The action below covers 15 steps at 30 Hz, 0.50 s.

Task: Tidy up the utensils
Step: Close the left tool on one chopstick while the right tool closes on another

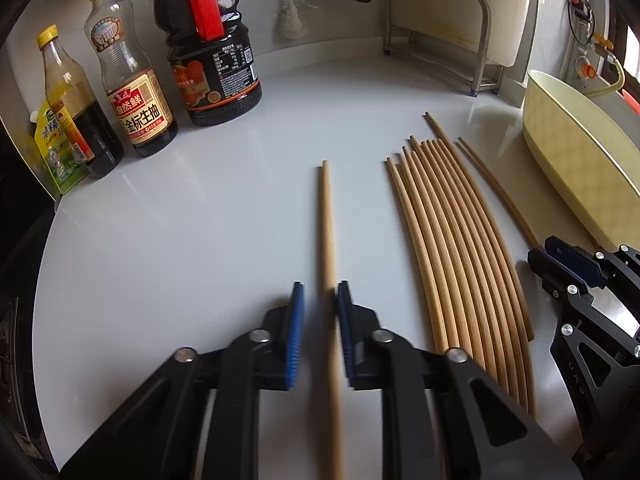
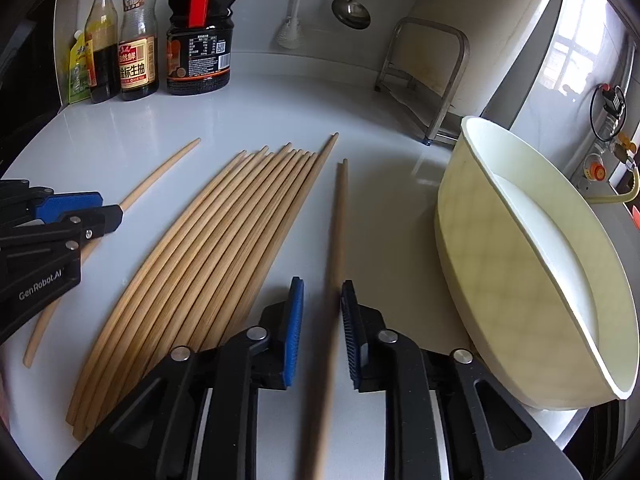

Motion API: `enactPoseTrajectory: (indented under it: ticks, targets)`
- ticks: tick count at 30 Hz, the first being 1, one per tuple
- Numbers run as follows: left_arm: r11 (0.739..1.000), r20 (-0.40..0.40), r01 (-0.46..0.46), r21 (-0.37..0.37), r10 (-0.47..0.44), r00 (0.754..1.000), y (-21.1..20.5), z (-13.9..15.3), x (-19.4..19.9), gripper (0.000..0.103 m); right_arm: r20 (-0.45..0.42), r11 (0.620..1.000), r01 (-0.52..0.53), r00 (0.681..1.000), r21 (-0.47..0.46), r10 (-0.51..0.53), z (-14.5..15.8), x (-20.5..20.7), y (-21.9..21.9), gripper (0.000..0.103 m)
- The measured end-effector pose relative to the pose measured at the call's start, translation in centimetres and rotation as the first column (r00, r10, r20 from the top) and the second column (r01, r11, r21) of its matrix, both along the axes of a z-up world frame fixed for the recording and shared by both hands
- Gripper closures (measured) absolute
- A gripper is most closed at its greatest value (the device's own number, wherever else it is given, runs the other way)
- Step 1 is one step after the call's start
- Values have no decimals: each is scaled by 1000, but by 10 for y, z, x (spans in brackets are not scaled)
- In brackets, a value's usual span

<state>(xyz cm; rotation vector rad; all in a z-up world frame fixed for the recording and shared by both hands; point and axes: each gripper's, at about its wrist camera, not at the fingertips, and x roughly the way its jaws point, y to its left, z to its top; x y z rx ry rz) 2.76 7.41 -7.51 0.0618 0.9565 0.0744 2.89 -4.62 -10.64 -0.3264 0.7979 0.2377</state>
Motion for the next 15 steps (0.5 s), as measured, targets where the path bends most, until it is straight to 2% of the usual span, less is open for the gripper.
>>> enactPoseTrajectory:
  ticks: [3, 6, 10, 15]
  targets:
    - [1000, 1, 23, -14, -23, 1000, -3, 0, -2, 96, -1, 1000, -10, 1000, 0, 10, -1, -3, 1, 96]
    - [997, -7, 33, -65, -34, 999, 0, 1, -2, 96, -27, 997, -13, 1000, 78, 15, 2, -2, -6, 96]
    - [990, -3, 52, -130, -53, 999, 2, 3, -2, 96, 7, 993, -16, 1000, 114, 15, 12, -7, -8, 96]
    - [987, 38, 60, -147, -55, 998, 2, 16, -5, 96, 31, 988, -17, 999, 156, 12, 25, -11, -12, 97]
